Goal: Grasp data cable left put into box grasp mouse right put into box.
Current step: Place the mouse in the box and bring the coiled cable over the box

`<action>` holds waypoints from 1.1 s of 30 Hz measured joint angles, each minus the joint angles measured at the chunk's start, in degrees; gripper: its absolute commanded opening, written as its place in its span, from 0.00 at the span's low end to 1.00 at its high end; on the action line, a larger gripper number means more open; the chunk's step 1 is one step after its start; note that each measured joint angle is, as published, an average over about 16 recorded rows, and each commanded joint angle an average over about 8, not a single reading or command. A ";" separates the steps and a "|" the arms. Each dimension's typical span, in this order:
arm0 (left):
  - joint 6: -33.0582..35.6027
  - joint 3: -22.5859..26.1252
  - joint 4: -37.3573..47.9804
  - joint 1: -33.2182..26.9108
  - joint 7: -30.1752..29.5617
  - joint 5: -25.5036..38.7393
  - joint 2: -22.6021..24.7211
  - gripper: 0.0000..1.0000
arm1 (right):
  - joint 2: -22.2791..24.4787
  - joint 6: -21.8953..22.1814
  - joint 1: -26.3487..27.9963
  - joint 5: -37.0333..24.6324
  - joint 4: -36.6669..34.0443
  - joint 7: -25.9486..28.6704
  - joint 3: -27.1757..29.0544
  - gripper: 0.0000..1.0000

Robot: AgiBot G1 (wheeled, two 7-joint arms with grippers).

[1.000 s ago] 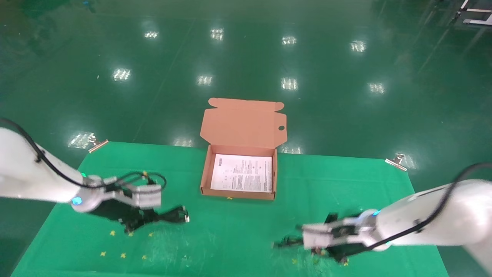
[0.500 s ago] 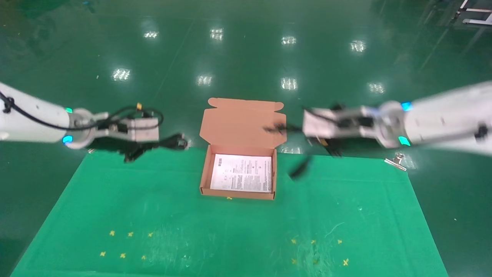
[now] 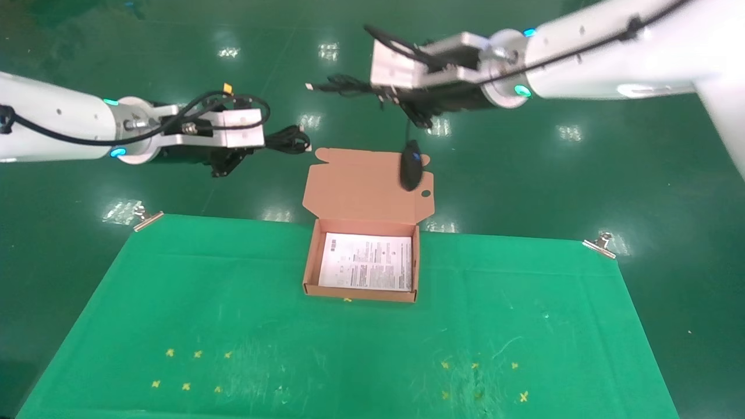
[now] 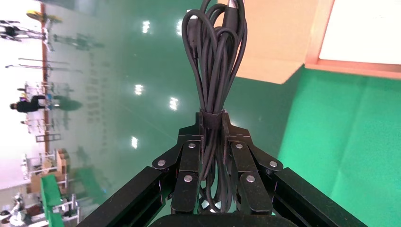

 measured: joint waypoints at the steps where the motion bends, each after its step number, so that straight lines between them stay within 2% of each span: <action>1: -0.04 0.00 -0.39 -0.12 -0.07 0.14 -0.04 0.00 | -0.60 0.39 0.44 0.66 -1.06 -0.85 0.05 0.00; 7: 0.14 0.11 -1.99 -0.65 -0.09 0.65 -0.24 0.00 | -2.77 1.82 2.31 4.42 -5.19 -4.61 -0.10 0.00; 13: 0.29 0.28 -2.49 -0.80 0.00 1.03 -0.34 0.00 | -2.91 1.98 2.86 6.63 -5.94 -5.95 -0.68 0.00; 22: -0.21 1.19 -1.16 -0.37 -1.54 3.68 0.28 0.00 | -2.27 2.20 1.38 7.44 -4.41 -5.18 -1.75 0.00; 33: -0.42 3.71 3.66 -0.64 -6.91 11.71 2.73 0.00 | -2.57 5.00 -2.87 8.81 -3.57 -4.03 -5.04 0.00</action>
